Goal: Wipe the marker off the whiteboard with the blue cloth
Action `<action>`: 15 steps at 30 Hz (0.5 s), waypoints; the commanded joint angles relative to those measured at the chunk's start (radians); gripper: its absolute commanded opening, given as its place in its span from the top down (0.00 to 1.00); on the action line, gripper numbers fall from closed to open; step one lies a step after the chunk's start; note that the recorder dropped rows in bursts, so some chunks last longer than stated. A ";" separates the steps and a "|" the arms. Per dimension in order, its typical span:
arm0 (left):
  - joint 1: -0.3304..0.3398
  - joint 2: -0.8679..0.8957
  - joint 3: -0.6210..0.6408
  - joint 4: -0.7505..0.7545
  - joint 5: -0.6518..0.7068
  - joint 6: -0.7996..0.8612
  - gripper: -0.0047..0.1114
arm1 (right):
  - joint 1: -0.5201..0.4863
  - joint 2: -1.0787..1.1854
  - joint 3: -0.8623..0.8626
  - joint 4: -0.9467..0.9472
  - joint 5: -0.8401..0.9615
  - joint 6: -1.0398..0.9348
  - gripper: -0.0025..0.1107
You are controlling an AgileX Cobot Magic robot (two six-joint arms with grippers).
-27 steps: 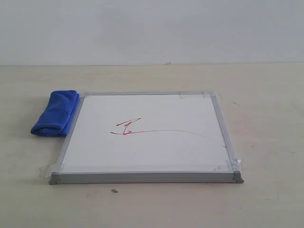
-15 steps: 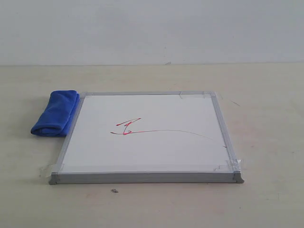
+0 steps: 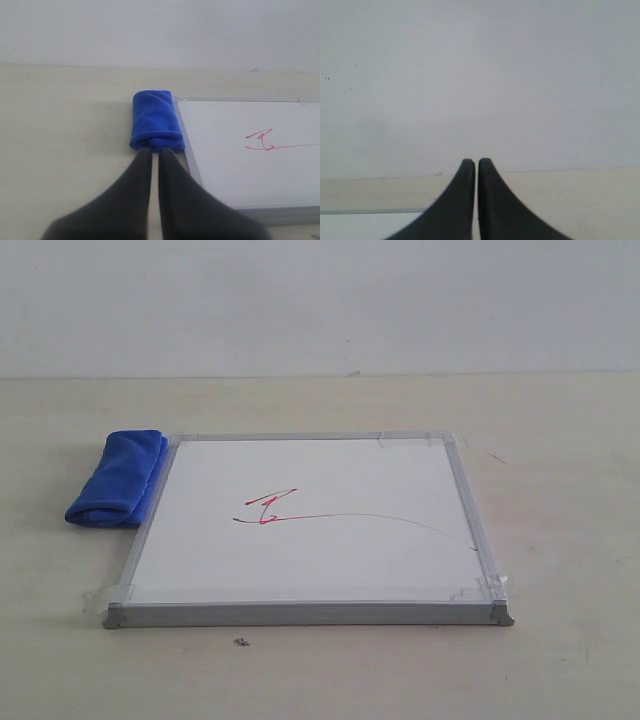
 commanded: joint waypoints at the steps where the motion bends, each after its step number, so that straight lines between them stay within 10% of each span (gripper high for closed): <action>1: 0.003 -0.003 0.003 0.001 -0.007 0.002 0.92 | -0.002 0.009 -0.035 0.000 0.016 -0.031 0.98; 15: 0.003 -0.003 0.003 0.001 -0.007 0.002 0.92 | -0.002 0.151 -0.093 0.000 0.079 -0.045 0.98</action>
